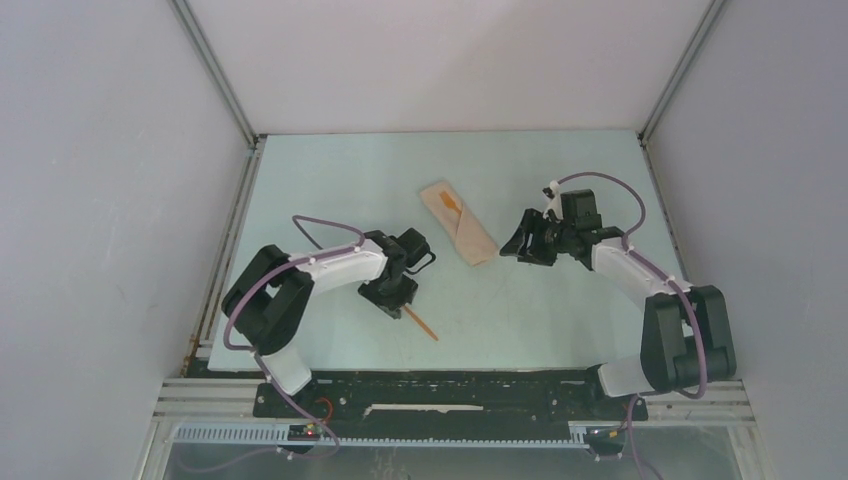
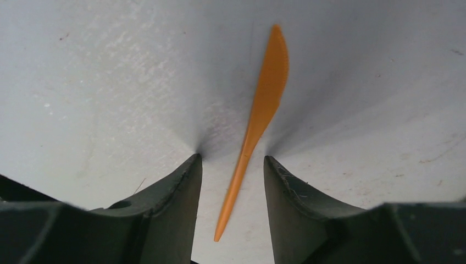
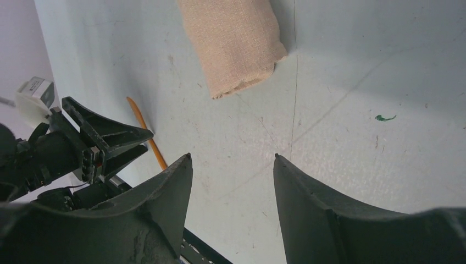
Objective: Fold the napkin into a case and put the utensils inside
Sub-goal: Insert the knife at the center of the board, then insert the knife into the folded napkin.
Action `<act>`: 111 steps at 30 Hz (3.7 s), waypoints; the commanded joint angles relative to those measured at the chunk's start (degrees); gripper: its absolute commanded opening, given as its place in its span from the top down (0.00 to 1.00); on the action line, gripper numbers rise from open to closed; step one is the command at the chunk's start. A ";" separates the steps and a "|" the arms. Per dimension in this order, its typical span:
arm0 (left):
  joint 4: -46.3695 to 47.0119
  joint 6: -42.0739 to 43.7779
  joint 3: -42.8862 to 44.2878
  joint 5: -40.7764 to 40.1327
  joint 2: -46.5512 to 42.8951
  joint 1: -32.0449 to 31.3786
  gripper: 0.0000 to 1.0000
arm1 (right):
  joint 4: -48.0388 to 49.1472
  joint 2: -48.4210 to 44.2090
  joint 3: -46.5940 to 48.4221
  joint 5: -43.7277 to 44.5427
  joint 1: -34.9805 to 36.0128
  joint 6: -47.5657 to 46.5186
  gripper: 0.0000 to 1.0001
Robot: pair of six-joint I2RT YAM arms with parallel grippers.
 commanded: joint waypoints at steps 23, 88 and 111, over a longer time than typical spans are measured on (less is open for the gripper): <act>-10.75 1.78 8.78 -6.39 6.82 -0.29 1.00 | 3.74 -8.01 -4.10 -0.33 -2.68 0.46 0.37; -3.32 21.44 66.53 -22.62 38.23 5.35 1.00 | 7.78 -2.06 -5.06 -1.82 -1.89 2.14 0.38; -2.37 20.76 60.41 -15.94 34.69 2.46 1.00 | 10.95 7.00 -3.01 -6.97 -0.69 4.21 0.36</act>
